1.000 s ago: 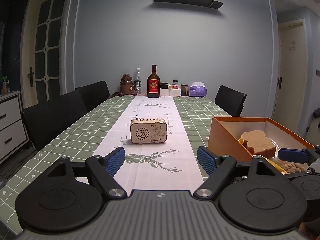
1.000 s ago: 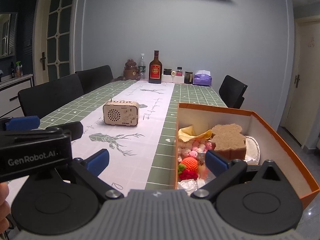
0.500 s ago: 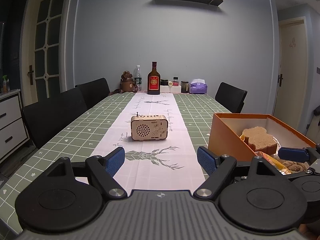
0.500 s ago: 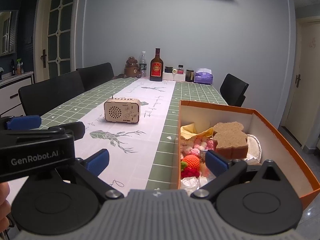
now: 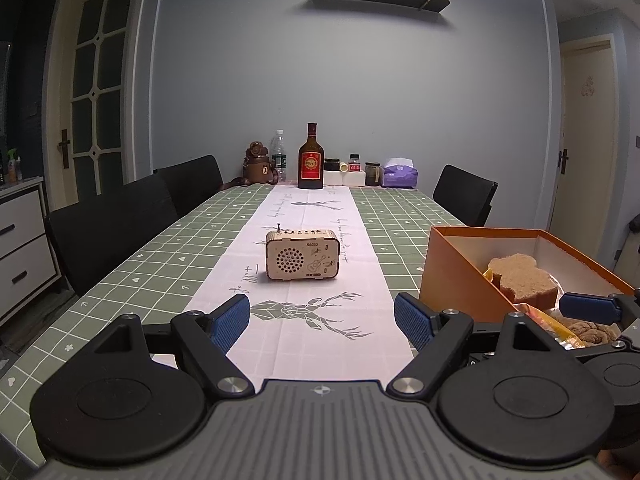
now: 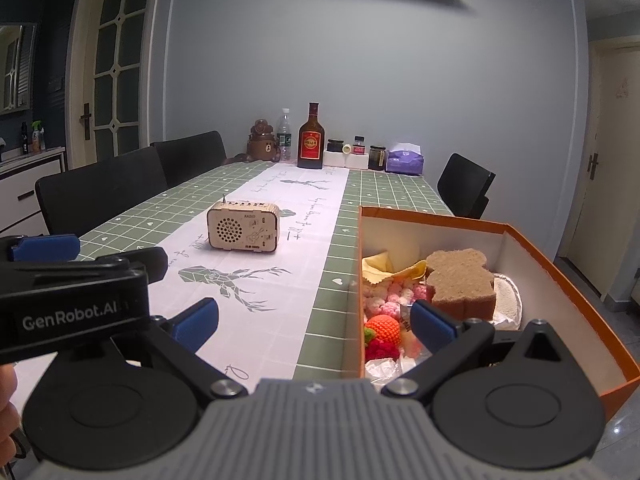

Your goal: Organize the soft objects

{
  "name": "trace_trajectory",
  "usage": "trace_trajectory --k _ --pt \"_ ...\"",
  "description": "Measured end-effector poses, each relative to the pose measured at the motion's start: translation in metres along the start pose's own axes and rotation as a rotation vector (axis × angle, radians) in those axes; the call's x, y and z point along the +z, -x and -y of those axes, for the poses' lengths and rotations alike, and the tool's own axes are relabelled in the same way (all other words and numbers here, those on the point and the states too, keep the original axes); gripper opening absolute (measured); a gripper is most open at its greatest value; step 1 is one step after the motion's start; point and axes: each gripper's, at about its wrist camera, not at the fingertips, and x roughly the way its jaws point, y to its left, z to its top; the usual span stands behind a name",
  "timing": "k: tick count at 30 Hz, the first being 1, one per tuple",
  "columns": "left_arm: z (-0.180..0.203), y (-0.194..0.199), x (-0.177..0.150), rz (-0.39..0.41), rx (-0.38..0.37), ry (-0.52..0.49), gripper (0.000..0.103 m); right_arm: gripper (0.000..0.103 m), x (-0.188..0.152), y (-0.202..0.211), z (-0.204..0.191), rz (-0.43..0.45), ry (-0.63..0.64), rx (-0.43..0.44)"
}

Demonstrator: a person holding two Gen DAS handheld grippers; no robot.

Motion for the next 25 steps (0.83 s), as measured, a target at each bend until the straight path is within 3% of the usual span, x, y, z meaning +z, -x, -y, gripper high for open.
trace_trajectory --k 25 --pt "-0.0086 0.0028 -0.0029 -0.011 0.009 0.017 0.096 0.100 0.0007 -0.0040 -0.0065 -0.008 -0.006 0.004"
